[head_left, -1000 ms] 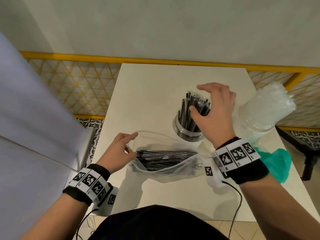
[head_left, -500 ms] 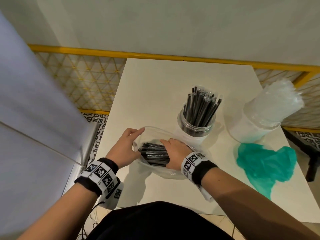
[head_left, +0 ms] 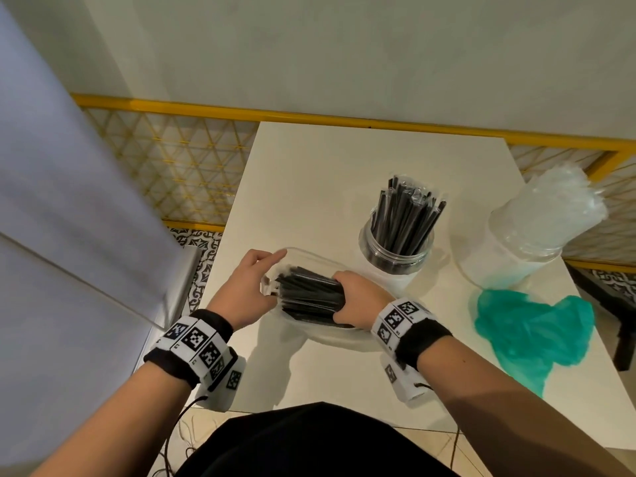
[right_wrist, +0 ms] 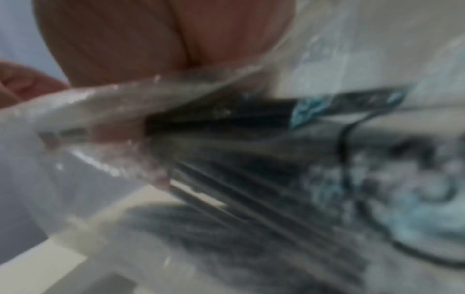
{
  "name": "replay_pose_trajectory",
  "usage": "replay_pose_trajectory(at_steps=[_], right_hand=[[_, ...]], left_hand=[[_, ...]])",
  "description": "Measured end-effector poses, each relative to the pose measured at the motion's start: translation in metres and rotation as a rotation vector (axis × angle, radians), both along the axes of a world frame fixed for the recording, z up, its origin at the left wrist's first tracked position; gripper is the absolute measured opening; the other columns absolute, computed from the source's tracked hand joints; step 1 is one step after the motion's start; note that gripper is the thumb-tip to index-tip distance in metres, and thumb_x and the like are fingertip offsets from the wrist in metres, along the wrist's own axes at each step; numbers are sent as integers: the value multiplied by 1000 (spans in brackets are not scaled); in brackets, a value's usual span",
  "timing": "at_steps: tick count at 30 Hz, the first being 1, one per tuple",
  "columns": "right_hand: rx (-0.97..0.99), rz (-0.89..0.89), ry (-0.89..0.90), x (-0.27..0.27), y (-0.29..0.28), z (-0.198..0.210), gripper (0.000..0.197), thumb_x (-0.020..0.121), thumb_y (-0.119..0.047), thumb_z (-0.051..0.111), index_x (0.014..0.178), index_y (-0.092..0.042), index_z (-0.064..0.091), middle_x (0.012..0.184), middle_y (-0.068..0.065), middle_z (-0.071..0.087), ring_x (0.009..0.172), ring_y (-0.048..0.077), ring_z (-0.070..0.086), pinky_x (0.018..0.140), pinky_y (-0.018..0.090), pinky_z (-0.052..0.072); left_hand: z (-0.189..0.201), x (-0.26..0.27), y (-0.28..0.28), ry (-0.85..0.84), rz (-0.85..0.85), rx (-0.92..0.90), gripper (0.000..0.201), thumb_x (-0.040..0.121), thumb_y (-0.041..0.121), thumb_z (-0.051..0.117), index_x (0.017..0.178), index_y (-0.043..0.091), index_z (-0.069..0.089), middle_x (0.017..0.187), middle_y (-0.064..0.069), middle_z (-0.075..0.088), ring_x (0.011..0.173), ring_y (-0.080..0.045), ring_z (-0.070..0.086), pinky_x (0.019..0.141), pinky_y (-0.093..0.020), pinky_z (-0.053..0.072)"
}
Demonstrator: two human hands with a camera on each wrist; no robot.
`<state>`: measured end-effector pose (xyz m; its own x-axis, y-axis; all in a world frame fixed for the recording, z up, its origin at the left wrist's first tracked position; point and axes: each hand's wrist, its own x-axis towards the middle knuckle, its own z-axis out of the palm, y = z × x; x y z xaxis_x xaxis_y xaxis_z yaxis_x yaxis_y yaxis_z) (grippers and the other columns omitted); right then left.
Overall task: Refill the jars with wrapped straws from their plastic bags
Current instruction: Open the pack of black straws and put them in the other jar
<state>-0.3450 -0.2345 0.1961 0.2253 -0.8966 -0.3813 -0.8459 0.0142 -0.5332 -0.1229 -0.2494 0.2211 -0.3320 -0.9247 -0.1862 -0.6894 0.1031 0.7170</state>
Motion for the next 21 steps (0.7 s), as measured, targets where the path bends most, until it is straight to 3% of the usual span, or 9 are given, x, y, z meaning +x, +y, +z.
replay_pose_trajectory(at_steps=[3,5,6,10,13,16,18,21], right_hand=[[-104,-20,-114,-3,3,19,32,68,-16,73,91,-23,52,82,-4,61,76,17,59,68,26,45],[-162,-46,-209,-4,5,33,34,68,-17,74,91,-25,51,76,-10,60,71,15,59,67,25,45],[-191,-62,-267,-3,7,42,35,69,-17,75,92,-26,50,75,-13,59,70,12,59,66,24,45],[-292,-239,-628,0,9,92,36,73,-9,78,100,-24,57,89,-2,70,82,16,69,77,26,59],[-484,-409,-824,-15,-1,133,31,76,-5,78,104,-5,64,87,9,74,80,22,72,76,34,60],[-687,-556,-903,-45,-19,154,35,76,-8,78,103,9,63,90,15,72,81,16,71,72,22,55],[-760,-622,-880,-61,-29,152,39,76,-13,79,105,7,63,94,16,72,83,18,71,71,21,55],[-749,-730,-848,-68,-37,126,39,77,-11,79,109,4,62,94,10,71,78,6,70,68,17,53]], left_hand=[[4,-1,-2,-7,4,-30,61,74,-1,62,130,21,50,117,10,39,95,-6,48,83,-19,44],[7,-4,-3,-10,-7,-60,46,75,0,63,114,23,54,114,9,39,90,-5,48,78,-13,40],[8,-5,-4,-11,-11,-64,46,75,0,63,114,23,54,115,8,39,90,-5,48,78,-12,38],[10,-8,-6,-8,-8,-44,76,76,-1,62,142,27,37,123,7,39,100,-10,48,84,-15,39],[9,-9,-7,-21,-14,-41,79,76,0,62,145,27,34,121,7,39,93,-6,49,78,-14,40],[7,-6,-7,-32,-10,-28,78,77,3,62,146,27,33,120,7,39,91,-3,49,77,-15,39],[5,-4,-5,-36,-7,-24,78,77,4,63,146,27,33,121,7,39,91,-4,48,77,-13,38],[2,-2,-3,-41,-6,-21,79,77,2,62,146,29,33,120,7,40,92,1,48,72,-9,39]])
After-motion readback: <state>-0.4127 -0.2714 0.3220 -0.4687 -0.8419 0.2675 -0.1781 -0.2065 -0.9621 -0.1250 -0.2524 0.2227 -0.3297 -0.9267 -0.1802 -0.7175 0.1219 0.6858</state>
